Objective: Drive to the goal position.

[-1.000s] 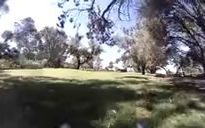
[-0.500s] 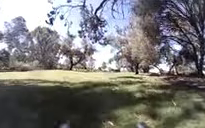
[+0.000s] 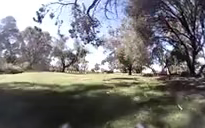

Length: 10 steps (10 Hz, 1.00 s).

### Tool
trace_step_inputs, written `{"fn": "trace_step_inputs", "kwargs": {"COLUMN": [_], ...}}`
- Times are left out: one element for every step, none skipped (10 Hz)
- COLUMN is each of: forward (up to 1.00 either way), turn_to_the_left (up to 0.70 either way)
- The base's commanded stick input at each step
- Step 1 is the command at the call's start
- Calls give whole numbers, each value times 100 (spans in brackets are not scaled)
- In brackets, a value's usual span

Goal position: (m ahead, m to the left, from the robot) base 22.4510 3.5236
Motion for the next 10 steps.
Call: {"fn": "trace_step_inputs", "kwargs": {"forward": [70, 70, 70, 70, 70, 70, 70, 70, 70, 70], "turn_to_the_left": [-27, -27, -27, 0, 0, 0, 0, 0, 0, 0]}}
